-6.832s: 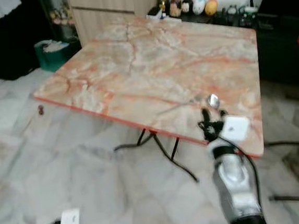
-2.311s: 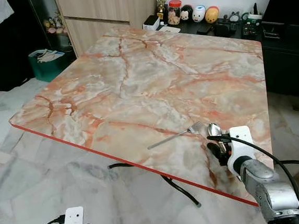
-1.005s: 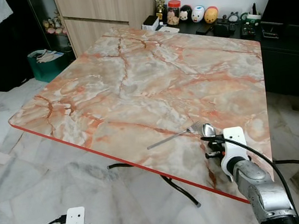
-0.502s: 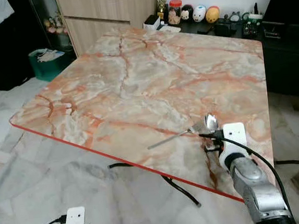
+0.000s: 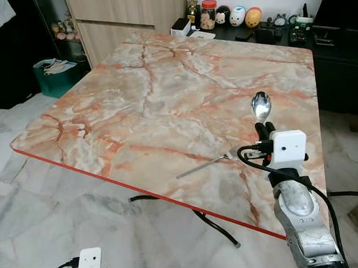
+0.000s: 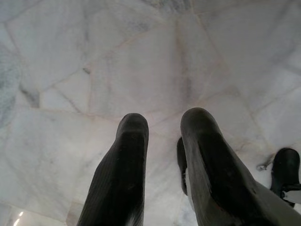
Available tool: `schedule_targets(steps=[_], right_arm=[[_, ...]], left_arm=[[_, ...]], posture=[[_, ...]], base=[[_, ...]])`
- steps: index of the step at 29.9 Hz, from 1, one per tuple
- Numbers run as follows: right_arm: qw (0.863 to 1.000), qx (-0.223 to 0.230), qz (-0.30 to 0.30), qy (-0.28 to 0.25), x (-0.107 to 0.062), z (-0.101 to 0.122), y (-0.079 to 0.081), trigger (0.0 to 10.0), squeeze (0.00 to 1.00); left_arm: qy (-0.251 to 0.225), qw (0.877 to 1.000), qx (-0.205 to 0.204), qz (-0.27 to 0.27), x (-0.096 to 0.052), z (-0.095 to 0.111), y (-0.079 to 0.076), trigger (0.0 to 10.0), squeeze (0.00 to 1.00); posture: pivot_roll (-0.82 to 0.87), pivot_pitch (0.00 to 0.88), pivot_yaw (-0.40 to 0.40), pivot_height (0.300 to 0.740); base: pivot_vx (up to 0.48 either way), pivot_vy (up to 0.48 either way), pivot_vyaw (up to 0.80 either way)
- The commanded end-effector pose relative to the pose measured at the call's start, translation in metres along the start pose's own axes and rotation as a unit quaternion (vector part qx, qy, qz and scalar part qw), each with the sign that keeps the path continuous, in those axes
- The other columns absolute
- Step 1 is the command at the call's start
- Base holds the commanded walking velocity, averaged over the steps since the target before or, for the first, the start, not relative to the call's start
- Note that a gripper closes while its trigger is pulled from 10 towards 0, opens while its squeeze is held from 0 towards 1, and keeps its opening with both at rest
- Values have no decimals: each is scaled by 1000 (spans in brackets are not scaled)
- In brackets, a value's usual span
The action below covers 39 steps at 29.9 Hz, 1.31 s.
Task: Setting the table
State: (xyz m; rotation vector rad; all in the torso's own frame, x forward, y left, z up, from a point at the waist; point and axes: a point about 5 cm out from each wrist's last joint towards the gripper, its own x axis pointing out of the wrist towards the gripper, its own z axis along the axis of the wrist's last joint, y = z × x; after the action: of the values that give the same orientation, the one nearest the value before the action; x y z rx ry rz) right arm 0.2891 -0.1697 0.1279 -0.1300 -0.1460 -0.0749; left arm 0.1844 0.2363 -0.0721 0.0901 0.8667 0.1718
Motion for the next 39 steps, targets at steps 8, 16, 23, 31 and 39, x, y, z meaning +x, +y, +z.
schedule_targets(steps=[8,16,23,31,39], right_arm=[[999,14,-9,-28,2,2,5,10000,0],[999,4,-5,-52,6,9,8,10000,0],[998,7,-16,-61,11,13,5,10000,0],[998,-1,-13,-65,14,13,9,10000,0],[998,-3,-8,-69,15,15,12,10000,0]], left_arm=[[9,1000,16,2,-3,-11,-2,10000,0],[9,1000,26,-2,-2,-10,-5,10000,0],[8,1000,27,0,-2,-9,-6,10000,0],[6,1000,23,0,-2,-8,-7,10000,0],[4,1000,20,1,-2,-7,-6,10000,0]], posture=[[-37,0,-16,740],[-35,0,-15,740],[-33,0,-18,740],[-27,0,-19,740],[-25,0,-19,740]], base=[[0,0,0],[0,0,0],[0,0,-529],[0,0,-787],[0,0,-784]])
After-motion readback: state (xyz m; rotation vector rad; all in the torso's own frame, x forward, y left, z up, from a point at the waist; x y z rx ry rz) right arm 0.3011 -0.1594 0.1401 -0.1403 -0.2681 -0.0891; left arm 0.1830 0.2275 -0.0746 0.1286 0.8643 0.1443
